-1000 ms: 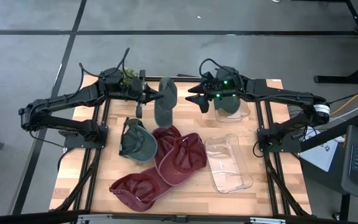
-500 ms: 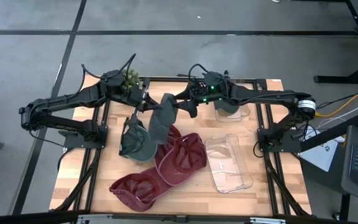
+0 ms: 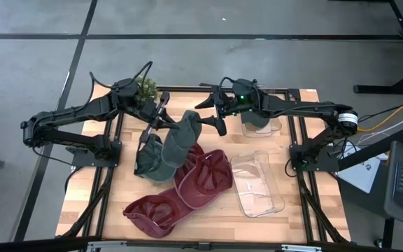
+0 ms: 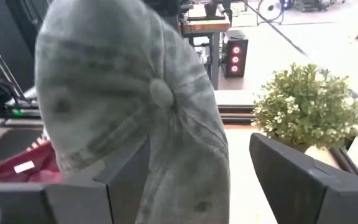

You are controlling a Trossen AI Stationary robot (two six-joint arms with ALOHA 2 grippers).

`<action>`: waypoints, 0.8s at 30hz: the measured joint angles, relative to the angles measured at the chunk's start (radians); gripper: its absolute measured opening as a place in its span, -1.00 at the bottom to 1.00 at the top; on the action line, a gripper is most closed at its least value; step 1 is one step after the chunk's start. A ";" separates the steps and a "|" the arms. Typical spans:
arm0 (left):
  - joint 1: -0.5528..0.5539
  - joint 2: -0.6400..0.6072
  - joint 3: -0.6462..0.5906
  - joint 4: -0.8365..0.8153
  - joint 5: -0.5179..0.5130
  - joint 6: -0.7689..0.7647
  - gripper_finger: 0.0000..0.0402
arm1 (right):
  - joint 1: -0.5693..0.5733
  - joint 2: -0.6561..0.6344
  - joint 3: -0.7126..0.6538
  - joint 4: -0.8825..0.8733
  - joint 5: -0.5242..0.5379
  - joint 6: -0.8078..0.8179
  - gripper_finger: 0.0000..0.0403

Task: Pick & Place hat
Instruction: Put the right gray cap into the top transparent bin

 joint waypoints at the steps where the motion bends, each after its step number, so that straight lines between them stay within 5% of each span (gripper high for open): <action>1: 0.000 -0.001 0.000 0.011 0.004 0.000 -0.98 | 0.000 0.000 0.000 0.000 0.001 -0.005 0.35; 9: 0.000 -0.003 0.000 0.084 0.037 -0.055 -0.98 | -0.001 0.000 0.000 0.029 -0.006 0.011 0.35; 13: 0.000 -0.003 0.000 0.083 0.038 -0.070 -0.98 | -0.002 0.000 0.000 0.055 -0.111 0.074 0.26; 17: 0.000 -0.003 0.000 0.082 0.038 -0.071 -0.98 | -0.006 0.000 0.000 0.053 -0.212 0.134 -0.13; 22: 0.000 -0.010 0.000 0.082 0.039 -0.104 -0.98 | -0.028 0.000 0.000 0.054 -0.324 0.196 -0.88; 24: 0.000 -0.014 0.000 0.068 0.045 -0.137 -0.98 | -0.038 -0.007 0.000 0.052 -0.357 0.211 -0.92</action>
